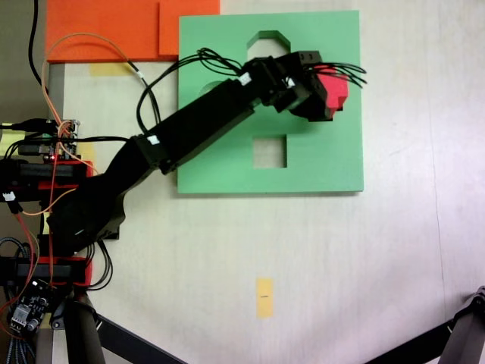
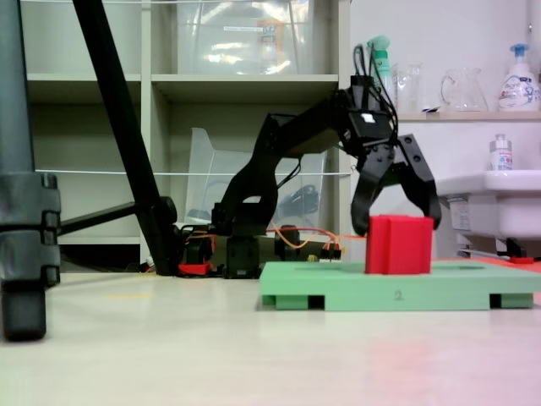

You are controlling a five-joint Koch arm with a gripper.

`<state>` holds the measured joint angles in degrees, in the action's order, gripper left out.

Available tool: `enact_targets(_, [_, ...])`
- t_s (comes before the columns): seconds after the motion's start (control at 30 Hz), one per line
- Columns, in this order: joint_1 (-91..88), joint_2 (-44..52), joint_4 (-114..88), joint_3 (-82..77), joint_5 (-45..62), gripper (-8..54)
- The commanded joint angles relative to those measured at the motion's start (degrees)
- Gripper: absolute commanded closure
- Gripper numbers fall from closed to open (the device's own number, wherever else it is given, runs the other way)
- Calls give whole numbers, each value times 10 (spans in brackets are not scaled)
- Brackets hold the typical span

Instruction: Put the cross columnar block into the corresponding hole

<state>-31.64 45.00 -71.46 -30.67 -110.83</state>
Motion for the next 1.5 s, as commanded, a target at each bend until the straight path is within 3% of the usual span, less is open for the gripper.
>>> enact_targets(0.0, [-4,7,-2,49,4,188])
enact_targets(0.13, [-6,-11,-25,48,1,167])
enact_targets(0.2, [-10,-19,-42,47,-18,81])
enact_targets(0.27, [-14,-21,-77,47,-49,63])
enact_targets(0.33, [-17,-9,-101,48,-61,-52])
enact_targets(0.37, [-17,6,-119,48,-61,-65])
enact_targets(0.67, [-18,201,-229,48,19,-50])
enact_targets(0.83, [-4,313,-283,47,207,-50])
enact_targets(1.03, [73,423,-289,18,339,-50])
enact_targets(1.13, [149,553,-236,-171,544,-48])
enact_targets(1.23, [223,609,-155,-294,581,-17])
enact_targets(1.3, [274,665,-29,-437,594,-4])
enact_targets(1.4, [338,773,272,-708,758,91])
enact_targets(1.47, [364,799,467,-861,802,101])
